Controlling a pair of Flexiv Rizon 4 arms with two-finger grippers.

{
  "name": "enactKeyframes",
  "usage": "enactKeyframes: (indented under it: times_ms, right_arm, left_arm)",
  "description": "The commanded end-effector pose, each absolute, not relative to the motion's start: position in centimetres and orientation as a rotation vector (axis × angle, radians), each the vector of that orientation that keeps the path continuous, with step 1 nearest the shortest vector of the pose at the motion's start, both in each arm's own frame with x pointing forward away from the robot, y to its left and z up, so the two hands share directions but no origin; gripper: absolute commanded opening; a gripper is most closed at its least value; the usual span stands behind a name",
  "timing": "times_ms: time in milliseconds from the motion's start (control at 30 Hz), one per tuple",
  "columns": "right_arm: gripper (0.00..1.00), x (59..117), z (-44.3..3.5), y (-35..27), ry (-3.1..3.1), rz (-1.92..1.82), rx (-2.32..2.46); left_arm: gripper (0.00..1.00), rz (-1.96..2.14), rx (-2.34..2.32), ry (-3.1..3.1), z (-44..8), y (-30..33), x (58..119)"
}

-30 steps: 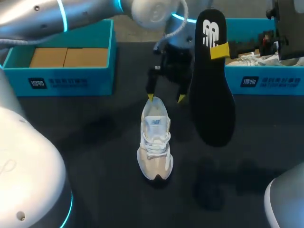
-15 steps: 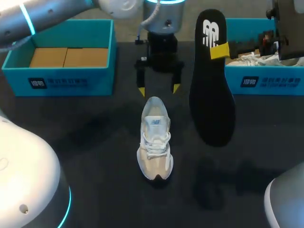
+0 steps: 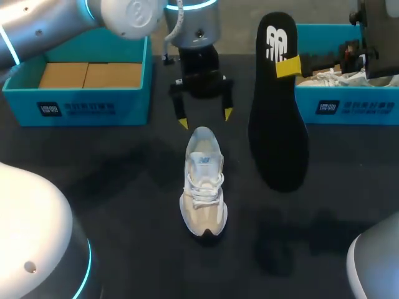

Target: Take the shoe out of the shoebox, open the shoe tongue, remove and reinsert the insole, then place the shoe into the shoebox

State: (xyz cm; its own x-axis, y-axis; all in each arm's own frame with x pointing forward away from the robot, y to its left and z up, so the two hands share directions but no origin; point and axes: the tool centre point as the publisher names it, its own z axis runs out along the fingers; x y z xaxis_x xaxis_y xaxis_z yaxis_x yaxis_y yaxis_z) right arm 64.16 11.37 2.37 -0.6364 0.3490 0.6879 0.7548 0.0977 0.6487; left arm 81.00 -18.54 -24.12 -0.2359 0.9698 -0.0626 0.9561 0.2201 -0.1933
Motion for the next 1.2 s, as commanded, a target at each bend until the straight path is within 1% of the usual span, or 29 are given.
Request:
enactKeyframes:
  times_ms: [33,200,467,833,1100,1200]
  right_arm:
    - [0.0,64.4,2.4,11.7,-2.024,-1.548,-1.085]
    - [0.0,64.4,2.4,11.7,-2.024,-1.548,-1.085]
    - [0.0,64.4,2.4,11.7,-2.024,-1.548,-1.085]
    - [0.0,69.1,3.0,10.4,-1.879,-1.492,-1.14]
    - [0.0,72.9,2.8,9.5,-1.697,-1.452,-1.21]
    - [0.0,74.1,2.7,9.3,-1.664,-1.457,-1.235]
  left_arm:
    - [1.0,0.315,-1.906,-2.41,-24.2,-18.2,80.8]
    - [1.0,0.345,-1.936,-2.413,-23.5,-17.8,80.8]
    - [1.0,0.572,-2.052,-2.468,-20.9,-16.5,81.0]
    - [1.0,1.075,-2.125,-2.522,-16.4,-15.9,81.9]
    - [1.0,1.541,-2.231,-2.463,-12.4,-17.0,81.9]
    - [1.0,1.616,-2.254,-2.435,-11.3,-17.7,81.9]
